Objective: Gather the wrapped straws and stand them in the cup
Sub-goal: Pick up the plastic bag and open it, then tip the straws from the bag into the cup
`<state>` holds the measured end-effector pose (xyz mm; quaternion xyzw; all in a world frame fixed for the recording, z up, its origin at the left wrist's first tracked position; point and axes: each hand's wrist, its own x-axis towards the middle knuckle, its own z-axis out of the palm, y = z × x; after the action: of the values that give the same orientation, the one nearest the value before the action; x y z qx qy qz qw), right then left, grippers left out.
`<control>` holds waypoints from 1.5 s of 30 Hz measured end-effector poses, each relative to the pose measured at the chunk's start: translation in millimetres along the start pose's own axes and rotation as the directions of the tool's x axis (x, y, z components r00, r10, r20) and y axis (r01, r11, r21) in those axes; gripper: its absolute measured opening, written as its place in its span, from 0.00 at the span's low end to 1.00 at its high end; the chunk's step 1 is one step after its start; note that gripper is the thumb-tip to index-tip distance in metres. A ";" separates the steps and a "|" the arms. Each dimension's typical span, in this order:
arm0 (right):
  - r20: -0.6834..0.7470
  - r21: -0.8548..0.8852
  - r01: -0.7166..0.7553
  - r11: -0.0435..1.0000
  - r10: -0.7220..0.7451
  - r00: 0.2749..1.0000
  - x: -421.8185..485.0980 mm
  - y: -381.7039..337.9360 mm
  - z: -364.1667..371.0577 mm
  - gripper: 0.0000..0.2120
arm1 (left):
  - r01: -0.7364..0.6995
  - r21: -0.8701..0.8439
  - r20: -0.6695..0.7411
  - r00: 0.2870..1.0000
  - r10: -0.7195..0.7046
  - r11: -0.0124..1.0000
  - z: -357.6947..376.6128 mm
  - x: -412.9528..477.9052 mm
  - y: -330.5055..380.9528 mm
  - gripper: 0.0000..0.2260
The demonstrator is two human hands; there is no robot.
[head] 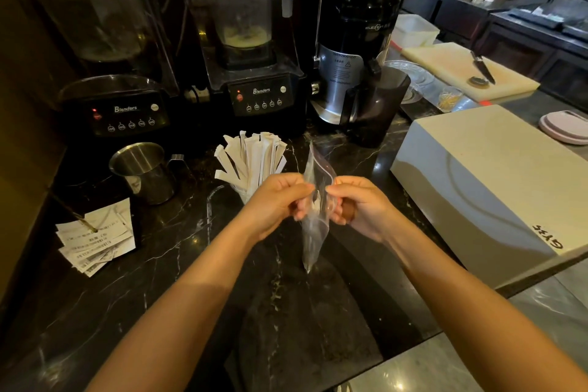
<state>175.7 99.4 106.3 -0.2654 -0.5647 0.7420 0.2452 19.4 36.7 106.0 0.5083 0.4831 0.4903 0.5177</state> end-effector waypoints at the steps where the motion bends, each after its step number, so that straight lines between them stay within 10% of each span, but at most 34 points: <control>1: -0.011 -0.054 0.000 0.999 0.000 1.000 0.6 -4.4 -2.8 0.12 | 0.000 0.047 -0.027 1.000 0.001 0.999 -4.5 0.5 3.8 0.17; 17: -0.378 -0.579 -0.198 0.791 -0.045 0.925 -8.5 -32.4 -26.6 0.23 | -0.033 0.314 -0.519 0.831 0.201 0.949 -12.7 1.7 13.7 0.18; 27: -0.353 -0.652 -0.163 0.740 -0.107 0.929 -19.2 -53.5 -24.2 0.13 | -0.044 0.246 -0.474 0.866 0.159 0.968 4.7 8.5 40.0 0.17; 32: -0.245 -0.357 -0.078 0.931 -0.013 0.969 -28.8 -68.9 -38.9 0.03 | -0.115 0.283 -0.286 0.938 0.198 0.952 12.4 20.6 69.6 0.17; 35: -0.204 -0.044 -0.120 0.992 0.108 0.973 -30.0 -69.2 -54.9 0.19 | -0.156 0.342 -0.177 0.958 0.227 0.927 19.9 31.7 84.0 0.18; 40: 0.126 0.312 -0.438 0.843 0.420 0.899 -19.0 -46.3 -71.3 0.35 | -0.248 0.484 0.052 0.966 0.255 0.839 26.3 48.5 112.8 0.17; 45: 0.451 0.474 -0.481 0.737 0.266 0.852 -1.1 -31.5 -68.8 0.36 | -0.340 0.526 0.309 0.930 0.198 0.779 29.3 57.8 134.0 0.17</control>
<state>224.7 155.0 121.7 -0.1516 -0.2842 0.9453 0.0508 49.5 93.2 240.3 0.7585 0.4640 0.3278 0.3192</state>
